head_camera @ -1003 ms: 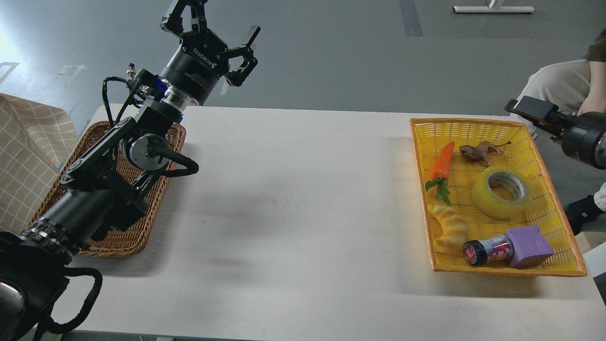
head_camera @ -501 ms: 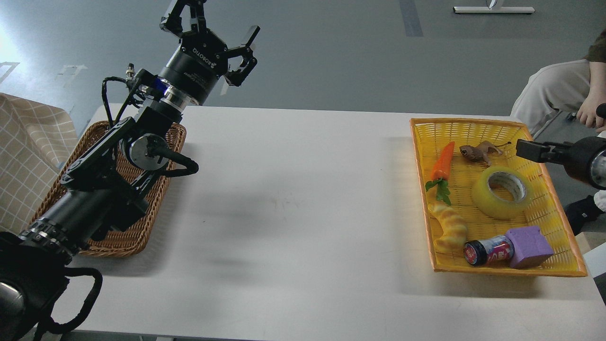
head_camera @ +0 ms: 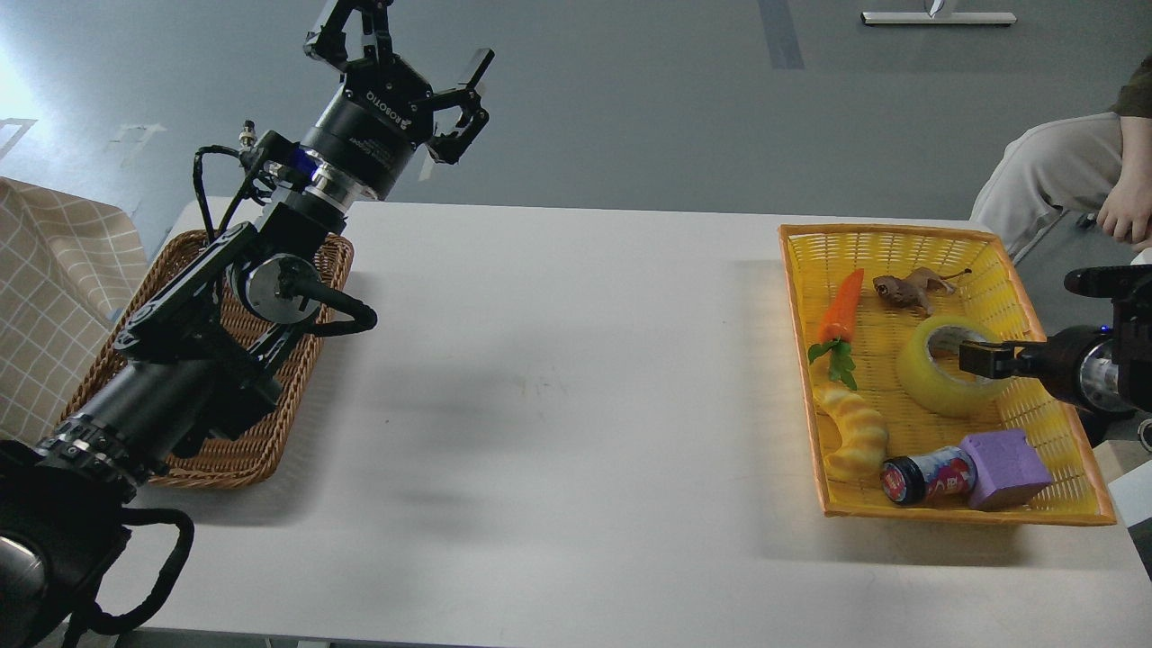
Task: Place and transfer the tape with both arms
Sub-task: 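Reach the right gripper into the yellow tape roll and grasp it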
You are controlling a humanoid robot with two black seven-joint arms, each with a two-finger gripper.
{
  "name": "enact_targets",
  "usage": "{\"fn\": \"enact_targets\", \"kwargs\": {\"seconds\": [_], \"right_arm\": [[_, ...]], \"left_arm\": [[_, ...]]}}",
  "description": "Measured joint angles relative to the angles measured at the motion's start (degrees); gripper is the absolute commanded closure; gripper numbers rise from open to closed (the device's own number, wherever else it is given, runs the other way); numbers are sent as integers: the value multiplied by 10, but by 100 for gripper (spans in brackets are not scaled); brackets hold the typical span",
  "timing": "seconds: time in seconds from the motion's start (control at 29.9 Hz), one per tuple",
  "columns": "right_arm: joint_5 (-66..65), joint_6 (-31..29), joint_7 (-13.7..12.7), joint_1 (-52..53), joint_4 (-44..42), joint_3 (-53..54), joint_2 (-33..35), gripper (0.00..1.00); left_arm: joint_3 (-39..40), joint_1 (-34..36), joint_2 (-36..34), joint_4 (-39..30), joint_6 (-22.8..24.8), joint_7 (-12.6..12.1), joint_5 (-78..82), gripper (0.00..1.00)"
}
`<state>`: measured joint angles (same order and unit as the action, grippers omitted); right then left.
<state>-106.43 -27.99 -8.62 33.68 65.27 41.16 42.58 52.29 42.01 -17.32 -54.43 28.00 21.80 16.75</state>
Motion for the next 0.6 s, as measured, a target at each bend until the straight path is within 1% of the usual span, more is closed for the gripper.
{"fn": "enact_targets", "kwargs": {"seconds": [0.17,0.3,0.37,0.47,0.57,0.6], "right_arm": [[0,1,0,1,-4,-1,-10,14],[0,1,0,1,-20,-1,-19,14],[0,1,0,1,-27,-1,-22,17],[0,1,-1,1,-31,-1,-24,18],[-1,1,-2,1,-38,-1,-29,25],[-1,1,-2,1,-42,-1,-31,25]], "left_arm": [[0,0,0,0,0,0,0,2],[1,0,0,0,0,0,0,2],[1,0,0,0,0,0,0,2],[1,0,0,0,0,0,0,2],[1,0,0,0,0,0,0,2],[1,0,1,0,0,0,0,2]]}}
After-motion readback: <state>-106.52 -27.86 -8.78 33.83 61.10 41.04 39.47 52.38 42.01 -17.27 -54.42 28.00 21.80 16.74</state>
